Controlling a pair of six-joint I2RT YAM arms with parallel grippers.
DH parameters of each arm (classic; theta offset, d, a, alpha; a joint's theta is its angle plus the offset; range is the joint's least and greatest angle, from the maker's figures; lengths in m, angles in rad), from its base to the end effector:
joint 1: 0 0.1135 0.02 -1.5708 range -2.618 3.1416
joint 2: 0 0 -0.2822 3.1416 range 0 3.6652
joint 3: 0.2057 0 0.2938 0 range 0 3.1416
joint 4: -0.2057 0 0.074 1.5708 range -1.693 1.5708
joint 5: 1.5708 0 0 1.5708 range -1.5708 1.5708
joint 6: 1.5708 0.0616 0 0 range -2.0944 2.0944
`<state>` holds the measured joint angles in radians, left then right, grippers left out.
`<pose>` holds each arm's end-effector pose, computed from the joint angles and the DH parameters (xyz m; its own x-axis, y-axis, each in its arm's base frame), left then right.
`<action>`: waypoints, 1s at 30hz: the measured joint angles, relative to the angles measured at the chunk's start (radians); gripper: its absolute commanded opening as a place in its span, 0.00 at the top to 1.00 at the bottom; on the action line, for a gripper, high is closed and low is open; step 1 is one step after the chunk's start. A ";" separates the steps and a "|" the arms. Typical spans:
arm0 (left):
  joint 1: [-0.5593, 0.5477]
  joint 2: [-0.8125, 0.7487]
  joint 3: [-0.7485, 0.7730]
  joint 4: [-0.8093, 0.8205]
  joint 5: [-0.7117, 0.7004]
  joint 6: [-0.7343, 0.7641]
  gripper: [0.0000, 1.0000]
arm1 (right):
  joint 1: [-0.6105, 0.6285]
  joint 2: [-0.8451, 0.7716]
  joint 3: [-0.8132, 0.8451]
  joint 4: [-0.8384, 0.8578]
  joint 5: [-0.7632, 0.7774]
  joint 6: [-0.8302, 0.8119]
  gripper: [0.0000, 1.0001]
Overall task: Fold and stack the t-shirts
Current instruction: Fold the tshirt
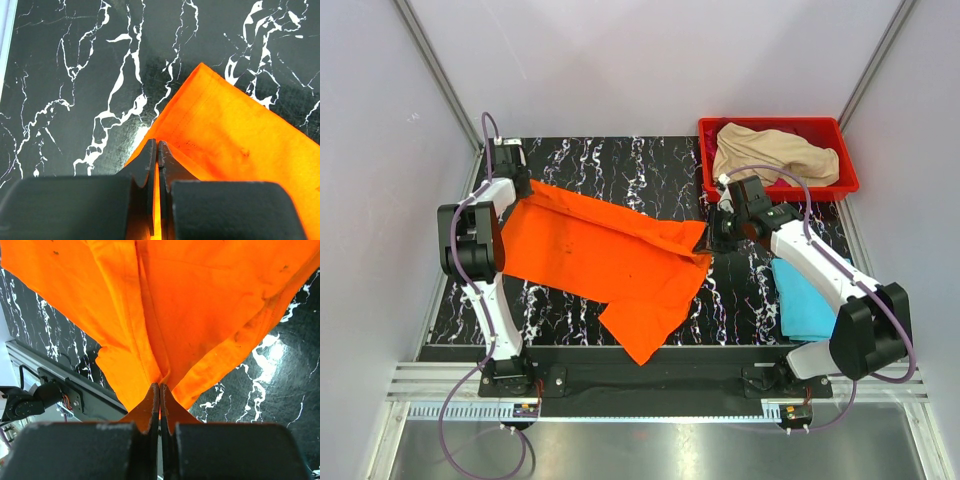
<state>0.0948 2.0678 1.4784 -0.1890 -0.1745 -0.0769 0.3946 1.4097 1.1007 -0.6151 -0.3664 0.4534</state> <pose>0.5195 0.0601 0.1570 -0.6803 -0.1407 -0.7193 -0.2693 0.9607 0.0668 0.3111 0.1535 0.2568 -0.9068 0.0654 -0.4164 -0.1791 0.8346 0.5210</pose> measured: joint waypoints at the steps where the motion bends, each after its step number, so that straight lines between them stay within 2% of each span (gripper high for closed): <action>1: 0.000 0.000 0.000 -0.002 -0.003 0.000 1.00 | 0.000 -0.001 -0.006 0.000 -0.003 0.001 1.00; 6: 0.000 0.000 0.000 -0.005 -0.011 0.000 1.00 | 0.000 -0.001 -0.026 0.004 -0.019 0.008 1.00; 9: 0.000 0.000 0.000 -0.006 -0.016 0.000 0.89 | 0.000 -0.001 -0.031 0.008 -0.027 0.008 1.00; 10: 0.000 0.000 0.000 -0.010 -0.024 0.000 0.64 | 0.001 -0.001 -0.033 0.010 -0.036 0.008 1.00; 11: 0.000 -0.001 0.000 -0.018 -0.038 0.001 0.56 | 0.003 -0.001 -0.036 0.012 -0.044 0.008 1.00; 13: 0.000 -0.008 -0.002 -0.049 -0.087 -0.023 0.46 | 0.013 -0.001 -0.050 0.014 -0.063 0.007 0.90; 14: 0.001 -0.023 -0.015 -0.059 -0.110 -0.038 0.33 | 0.021 -0.002 -0.062 0.016 -0.076 0.003 0.87; 15: 0.002 -0.045 -0.037 -0.070 -0.128 -0.053 0.29 | 0.028 -0.002 -0.078 0.013 -0.095 -0.004 0.83; 16: 0.004 -0.083 -0.074 -0.076 -0.147 -0.073 0.28 | 0.035 -0.002 -0.094 0.003 -0.105 -0.016 0.70; 18: 0.006 -0.189 -0.157 -0.095 -0.168 -0.107 0.29 | 0.042 -0.002 -0.117 -0.033 -0.105 -0.036 0.58; 19: 0.006 -0.234 -0.180 -0.105 -0.167 -0.116 0.35 | 0.042 -0.002 -0.122 -0.045 -0.100 -0.043 0.56; 20: 0.008 -0.278 -0.190 -0.110 -0.158 -0.124 0.50 | 0.038 -0.002 -0.122 -0.059 -0.094 -0.047 0.55; 22: 0.012 -0.321 -0.166 -0.110 -0.117 -0.124 0.53 | 0.026 -0.001 -0.114 -0.065 -0.088 -0.048 0.53; 24: 0.013 -0.313 -0.090 -0.122 -0.062 -0.124 0.55 | -0.003 0.016 -0.082 -0.065 -0.087 -0.034 0.49; 27: 0.014 -0.230 0.055 -0.132 0.052 -0.137 0.61 | -0.050 0.063 -0.032 -0.048 -0.079 -0.012 0.49; 30: 0.014 -0.130 0.137 -0.158 0.161 -0.157 0.61 | -0.080 0.133 0.013 -0.040 -0.050 0.009 0.50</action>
<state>0.1085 1.9381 1.6154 -0.3466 -0.0139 -0.2340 0.3141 1.5425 1.1133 -0.6548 -0.4164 0.4625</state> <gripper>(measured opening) 0.394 0.510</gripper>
